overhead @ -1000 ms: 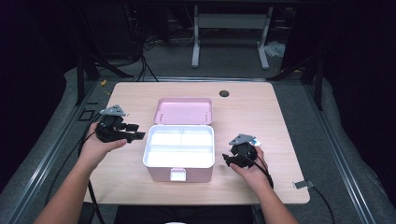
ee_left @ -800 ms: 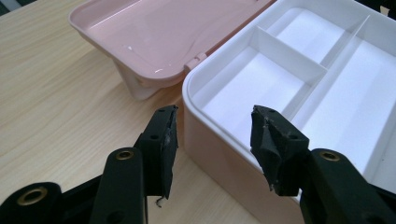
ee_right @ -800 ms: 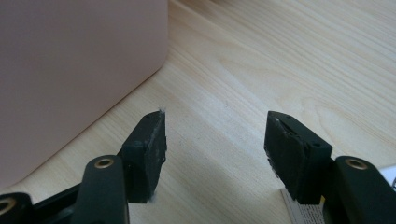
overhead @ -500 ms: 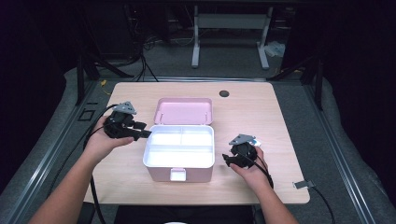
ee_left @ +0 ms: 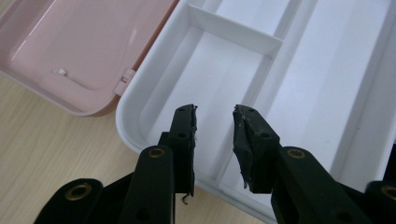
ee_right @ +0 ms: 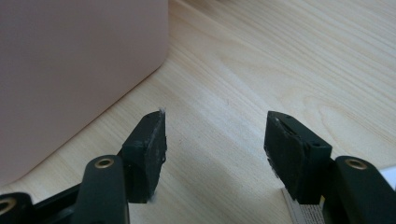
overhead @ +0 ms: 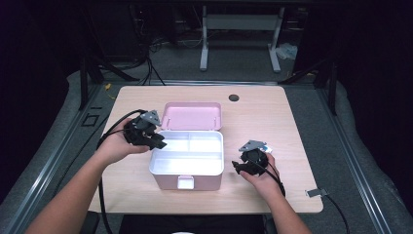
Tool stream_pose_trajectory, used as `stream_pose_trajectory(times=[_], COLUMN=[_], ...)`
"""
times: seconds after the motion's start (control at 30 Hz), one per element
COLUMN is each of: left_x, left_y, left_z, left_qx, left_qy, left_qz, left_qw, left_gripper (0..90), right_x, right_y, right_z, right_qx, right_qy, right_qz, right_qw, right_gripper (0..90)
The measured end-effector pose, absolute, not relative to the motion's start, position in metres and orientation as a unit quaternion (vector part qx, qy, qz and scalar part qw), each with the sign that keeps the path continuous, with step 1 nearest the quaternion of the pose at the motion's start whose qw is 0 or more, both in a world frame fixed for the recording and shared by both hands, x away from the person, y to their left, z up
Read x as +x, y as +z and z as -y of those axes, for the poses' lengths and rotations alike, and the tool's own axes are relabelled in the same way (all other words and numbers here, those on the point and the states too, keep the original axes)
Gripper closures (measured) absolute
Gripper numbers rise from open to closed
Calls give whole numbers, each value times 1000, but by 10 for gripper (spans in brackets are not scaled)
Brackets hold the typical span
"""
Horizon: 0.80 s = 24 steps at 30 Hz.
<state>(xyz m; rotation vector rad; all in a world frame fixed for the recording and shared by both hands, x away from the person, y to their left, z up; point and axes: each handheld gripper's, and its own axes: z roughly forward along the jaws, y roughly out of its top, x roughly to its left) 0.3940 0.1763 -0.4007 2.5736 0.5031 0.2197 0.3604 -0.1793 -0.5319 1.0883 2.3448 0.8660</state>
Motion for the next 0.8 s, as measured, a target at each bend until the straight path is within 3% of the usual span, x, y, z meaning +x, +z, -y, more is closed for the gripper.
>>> stream_pose_trajectory(times=[0.8], left_x=[394], left_y=[-396], left_z=[-117], left_qx=[988], left_qy=[61], left_qz=[-65], left_qw=[129], left_gripper=[805], right_x=[361], right_y=[-533], right_z=[181], right_qx=[390], right_qy=[311], right_qz=[-843], right_qw=[201], right_gripper=[387])
